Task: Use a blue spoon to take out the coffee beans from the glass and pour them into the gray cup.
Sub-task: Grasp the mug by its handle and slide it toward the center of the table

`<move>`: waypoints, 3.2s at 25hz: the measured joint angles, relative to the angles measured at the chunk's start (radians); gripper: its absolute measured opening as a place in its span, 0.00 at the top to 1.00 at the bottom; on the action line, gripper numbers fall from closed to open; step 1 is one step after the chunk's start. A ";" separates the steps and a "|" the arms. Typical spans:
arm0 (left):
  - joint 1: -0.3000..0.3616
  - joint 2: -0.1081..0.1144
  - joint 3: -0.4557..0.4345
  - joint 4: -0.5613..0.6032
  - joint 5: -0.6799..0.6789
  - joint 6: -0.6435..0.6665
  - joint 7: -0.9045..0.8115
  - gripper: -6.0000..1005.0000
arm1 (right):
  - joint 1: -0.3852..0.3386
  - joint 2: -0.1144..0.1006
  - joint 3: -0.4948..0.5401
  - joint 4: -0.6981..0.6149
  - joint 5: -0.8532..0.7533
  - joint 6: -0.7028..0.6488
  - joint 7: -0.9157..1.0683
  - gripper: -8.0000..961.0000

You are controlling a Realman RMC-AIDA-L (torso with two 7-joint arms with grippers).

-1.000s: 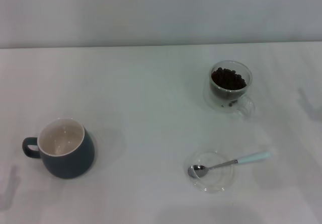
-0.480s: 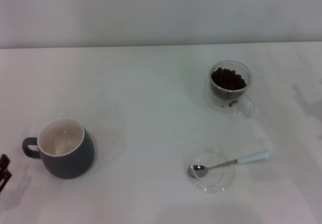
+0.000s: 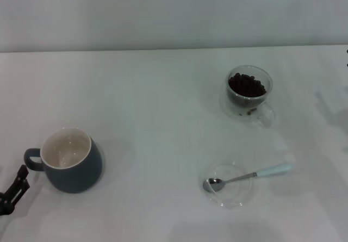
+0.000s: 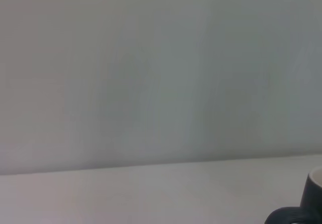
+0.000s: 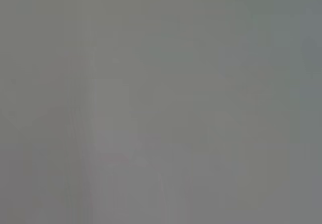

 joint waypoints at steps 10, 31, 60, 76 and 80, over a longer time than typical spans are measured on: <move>-0.044 -0.001 0.000 0.004 0.000 -0.042 0.043 0.13 | 0.001 0.001 0.000 0.002 -0.006 -0.004 0.000 0.09; -0.099 -0.003 0.000 0.039 0.023 -0.103 0.135 0.55 | 0.003 0.002 0.000 0.003 -0.006 -0.001 0.000 0.10; -0.242 -0.009 0.000 0.169 0.051 -0.253 0.223 0.88 | 0.009 0.002 -0.011 0.002 -0.009 -0.004 0.000 0.10; -0.264 -0.011 -0.009 0.180 0.043 -0.313 0.222 0.85 | 0.010 0.002 -0.024 -0.001 -0.009 -0.003 0.000 0.10; -0.253 -0.011 -0.009 0.187 0.042 -0.305 0.222 0.79 | 0.007 0.002 -0.024 0.000 -0.009 -0.005 0.000 0.10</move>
